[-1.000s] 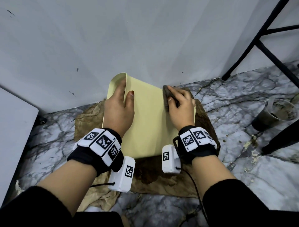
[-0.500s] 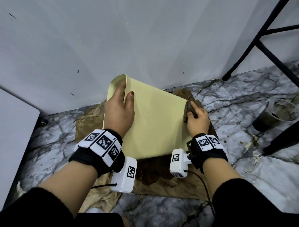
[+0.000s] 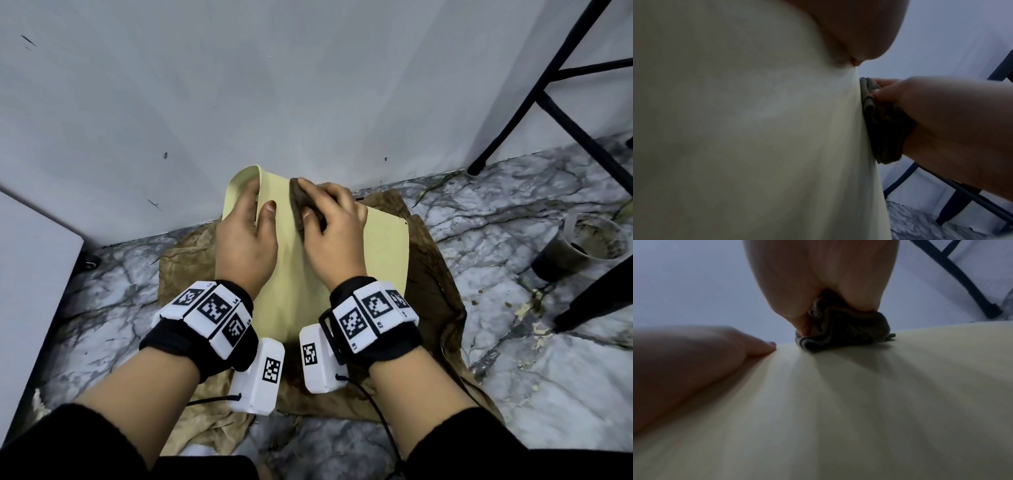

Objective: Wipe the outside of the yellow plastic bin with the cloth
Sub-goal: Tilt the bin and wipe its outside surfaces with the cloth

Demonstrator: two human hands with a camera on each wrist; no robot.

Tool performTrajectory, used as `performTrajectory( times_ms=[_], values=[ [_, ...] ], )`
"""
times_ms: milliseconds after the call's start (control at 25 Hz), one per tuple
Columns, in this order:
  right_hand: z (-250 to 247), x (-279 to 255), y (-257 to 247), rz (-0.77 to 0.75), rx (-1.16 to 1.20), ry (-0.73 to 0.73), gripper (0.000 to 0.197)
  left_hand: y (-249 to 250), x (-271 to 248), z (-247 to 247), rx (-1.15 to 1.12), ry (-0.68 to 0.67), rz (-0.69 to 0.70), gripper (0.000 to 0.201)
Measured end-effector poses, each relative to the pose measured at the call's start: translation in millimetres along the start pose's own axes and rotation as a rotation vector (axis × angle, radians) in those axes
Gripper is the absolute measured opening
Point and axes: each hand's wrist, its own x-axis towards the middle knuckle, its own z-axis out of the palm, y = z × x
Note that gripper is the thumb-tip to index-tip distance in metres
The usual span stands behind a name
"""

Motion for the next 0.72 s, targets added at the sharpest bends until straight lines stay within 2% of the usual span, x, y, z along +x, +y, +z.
performTrajectory(
  times_ms=[120, 360, 520, 640, 720],
  values=[
    [-17.0, 7.4, 9.4, 0.068, 0.001, -0.010, 0.037, -1.3, 1.2, -2.0, 0.005, -0.032, 0.009, 0.047],
    [-57.8, 11.3, 71.9, 0.373, -0.084, 0.039, 0.037, -7.3, -2.2, -9.8, -0.011, -0.061, -0.031, 0.046],
    [-78.0, 12.4, 109.0, 0.530, -0.115, 0.088, 0.038, -1.7, -4.1, -9.5, 0.009, -0.081, 0.016, 0.045],
    [-83.5, 12.5, 117.7, 0.583, -0.085, 0.126, 0.038, 3.2, -2.5, -8.7, -0.020, -0.115, -0.016, 0.043],
    [-80.7, 12.3, 108.2, 0.545, -0.061, 0.124, 0.038, 4.8, 1.6, -8.5, -0.057, -0.156, -0.064, 0.042]
  ],
)
